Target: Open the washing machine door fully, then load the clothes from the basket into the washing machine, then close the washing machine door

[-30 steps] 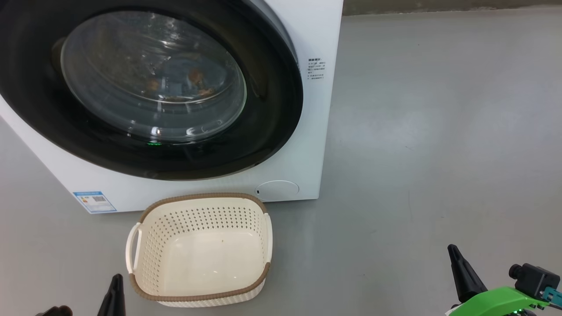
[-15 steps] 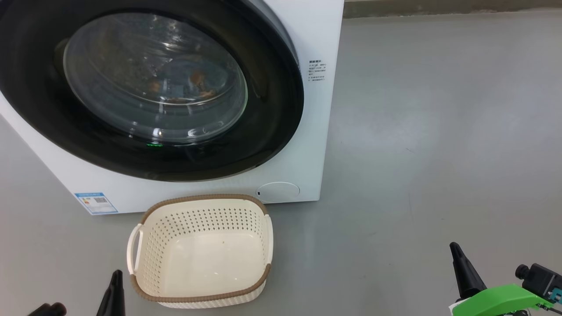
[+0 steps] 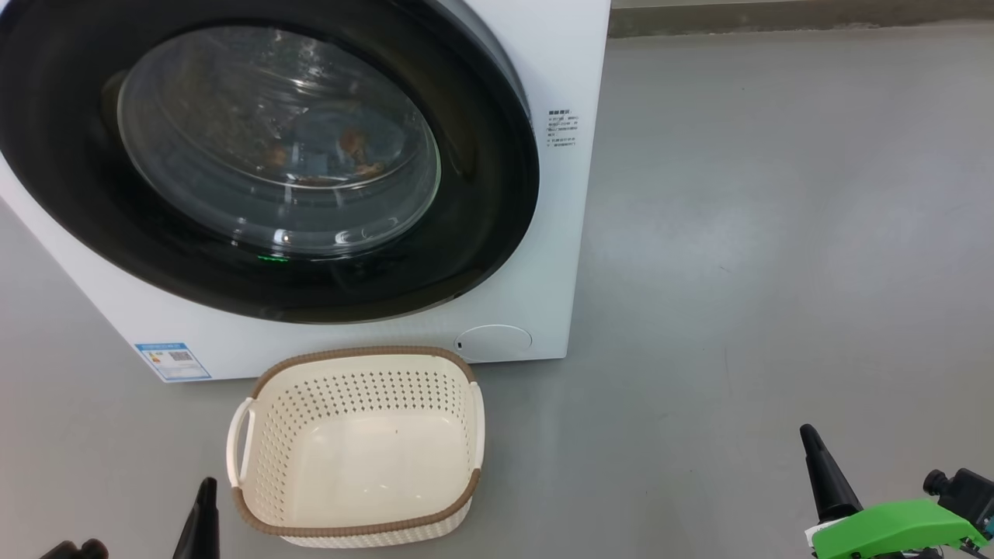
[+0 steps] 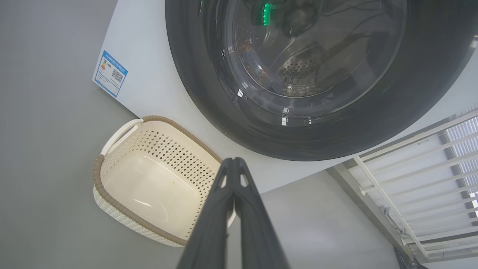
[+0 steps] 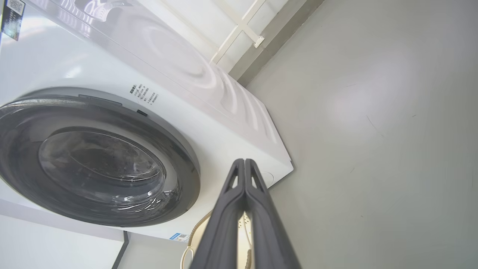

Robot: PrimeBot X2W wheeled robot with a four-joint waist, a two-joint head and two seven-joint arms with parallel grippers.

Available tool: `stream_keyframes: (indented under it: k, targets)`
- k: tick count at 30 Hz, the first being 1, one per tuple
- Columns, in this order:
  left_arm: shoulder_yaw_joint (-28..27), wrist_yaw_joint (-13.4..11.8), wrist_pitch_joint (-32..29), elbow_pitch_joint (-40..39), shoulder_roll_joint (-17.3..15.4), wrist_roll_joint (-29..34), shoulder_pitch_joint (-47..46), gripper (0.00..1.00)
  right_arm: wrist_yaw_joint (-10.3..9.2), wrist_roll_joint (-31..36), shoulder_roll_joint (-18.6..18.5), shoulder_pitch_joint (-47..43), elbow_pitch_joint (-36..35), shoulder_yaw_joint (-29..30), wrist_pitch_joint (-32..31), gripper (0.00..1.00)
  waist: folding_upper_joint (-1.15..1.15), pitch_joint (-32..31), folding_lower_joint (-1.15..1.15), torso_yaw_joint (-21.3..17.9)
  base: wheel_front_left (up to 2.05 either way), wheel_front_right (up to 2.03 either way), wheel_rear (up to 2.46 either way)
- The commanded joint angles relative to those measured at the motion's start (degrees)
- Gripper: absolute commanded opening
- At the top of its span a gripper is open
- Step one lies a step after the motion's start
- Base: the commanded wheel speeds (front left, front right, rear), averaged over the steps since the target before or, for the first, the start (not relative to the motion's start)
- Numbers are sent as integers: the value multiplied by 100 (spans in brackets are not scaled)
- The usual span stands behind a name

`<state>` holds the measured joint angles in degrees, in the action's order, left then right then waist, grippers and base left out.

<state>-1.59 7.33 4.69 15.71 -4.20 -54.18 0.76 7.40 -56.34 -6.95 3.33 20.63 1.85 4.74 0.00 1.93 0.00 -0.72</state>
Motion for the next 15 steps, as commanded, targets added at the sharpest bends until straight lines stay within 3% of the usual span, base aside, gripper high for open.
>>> stream_keyframes:
  k: [1,15]
  targets:
    - [-140,10,-49,-136,-61,-175,-292,0,5,-180,-19,180,-180,-11,-49,0,0,-5,0,2,0,0,0]
    - [-214,11,-269,-143,-21,-915,-374,0,6,-875,68,201,-278,88,-269,0,0,-40,0,17,0,0,0]
